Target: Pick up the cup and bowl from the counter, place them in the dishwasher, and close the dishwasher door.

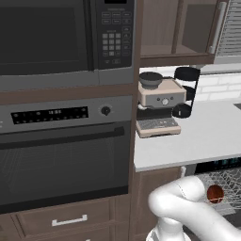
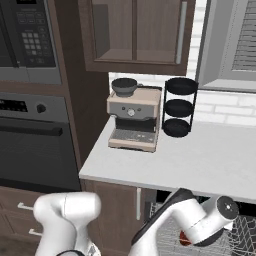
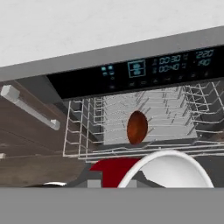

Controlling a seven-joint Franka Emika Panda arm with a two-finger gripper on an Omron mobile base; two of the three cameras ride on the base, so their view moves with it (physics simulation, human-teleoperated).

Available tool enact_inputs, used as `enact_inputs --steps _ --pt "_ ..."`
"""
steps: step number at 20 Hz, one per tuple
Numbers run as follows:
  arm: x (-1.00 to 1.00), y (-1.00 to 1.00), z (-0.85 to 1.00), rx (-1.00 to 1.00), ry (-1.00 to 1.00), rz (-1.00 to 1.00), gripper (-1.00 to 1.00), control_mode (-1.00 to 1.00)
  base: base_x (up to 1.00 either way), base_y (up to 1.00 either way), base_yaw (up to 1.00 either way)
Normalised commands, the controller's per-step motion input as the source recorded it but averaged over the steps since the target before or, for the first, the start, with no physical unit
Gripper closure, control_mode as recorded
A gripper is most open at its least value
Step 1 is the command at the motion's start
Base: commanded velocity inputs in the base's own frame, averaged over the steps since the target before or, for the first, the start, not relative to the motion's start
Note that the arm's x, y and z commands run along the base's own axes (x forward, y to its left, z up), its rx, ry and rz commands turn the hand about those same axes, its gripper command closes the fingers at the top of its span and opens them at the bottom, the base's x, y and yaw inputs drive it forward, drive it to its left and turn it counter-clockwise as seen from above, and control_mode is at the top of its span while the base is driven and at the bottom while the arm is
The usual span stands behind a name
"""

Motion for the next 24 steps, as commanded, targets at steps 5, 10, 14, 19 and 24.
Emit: enact_inputs --steps 5,10,14,19,24 --pt "0.51 -0.02 -0.01 0.16 0.01 0.03 1.00 -1.00 0.00 0.00 0.00" --pt "0.62 -0.37 -0.38 0.06 0.04 0.05 1.00 -1.00 0.00 0.00 0.00" --pt "0.58 -0.67 -0.61 0.04 0.01 0.05 1.00 -1.00 0.00 0.00 0.00" --pt "0.34 -0.42 -0.65 0.02 0.00 0.04 1.00 -1.00 0.00 0.00 0.00" --pt "0.12 -0.21 -0.71 0.00 0.00 0.06 1.00 -1.00 0.00 0.00 0.00"
